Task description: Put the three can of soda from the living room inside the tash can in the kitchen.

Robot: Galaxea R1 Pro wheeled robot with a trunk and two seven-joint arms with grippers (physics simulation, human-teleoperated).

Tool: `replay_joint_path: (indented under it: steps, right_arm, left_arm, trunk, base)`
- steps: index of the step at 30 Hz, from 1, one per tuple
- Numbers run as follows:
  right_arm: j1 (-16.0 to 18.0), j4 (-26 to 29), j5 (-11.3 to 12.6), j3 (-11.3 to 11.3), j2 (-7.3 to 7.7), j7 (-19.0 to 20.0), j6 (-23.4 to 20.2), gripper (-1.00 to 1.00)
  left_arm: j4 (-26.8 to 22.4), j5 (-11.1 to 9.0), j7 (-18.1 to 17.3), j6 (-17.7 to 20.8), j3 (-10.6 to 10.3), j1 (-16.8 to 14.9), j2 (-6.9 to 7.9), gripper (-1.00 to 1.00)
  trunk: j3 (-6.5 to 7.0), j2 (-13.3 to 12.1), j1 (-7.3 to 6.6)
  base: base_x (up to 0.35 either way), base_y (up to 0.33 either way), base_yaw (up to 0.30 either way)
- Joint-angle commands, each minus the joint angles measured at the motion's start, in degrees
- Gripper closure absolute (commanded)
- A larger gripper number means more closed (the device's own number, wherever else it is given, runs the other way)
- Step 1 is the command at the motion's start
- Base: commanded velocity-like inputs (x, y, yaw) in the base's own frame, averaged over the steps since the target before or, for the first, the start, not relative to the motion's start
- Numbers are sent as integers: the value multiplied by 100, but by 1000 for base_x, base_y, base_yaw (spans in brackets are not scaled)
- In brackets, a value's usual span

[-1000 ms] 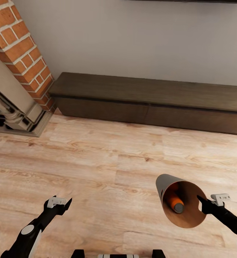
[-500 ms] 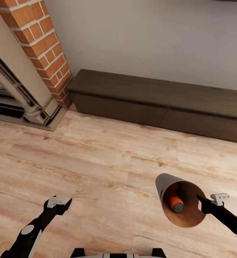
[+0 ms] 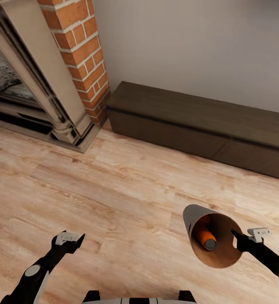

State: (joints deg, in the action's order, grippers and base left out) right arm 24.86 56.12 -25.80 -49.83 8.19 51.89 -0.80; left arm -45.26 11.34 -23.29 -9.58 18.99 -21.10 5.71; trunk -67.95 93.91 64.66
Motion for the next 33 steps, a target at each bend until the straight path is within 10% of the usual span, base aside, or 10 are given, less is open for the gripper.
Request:
replay_joint_path:
  steps: [1,33]
  right_arm:
    - [0,4,40,0,0,49,-17,100]
    - [-75,4,14,9,-10,48,-17,100]
  left_arm:
    - [0,-3,-3,0,0,0,0,-100]
    - [0,9,0,-9,0,1,-6,-100]
  trunk:
    - [-4,0,0]
    - [-145,0,0]
  base:
    - [161,257,213]
    - [163,248,209]
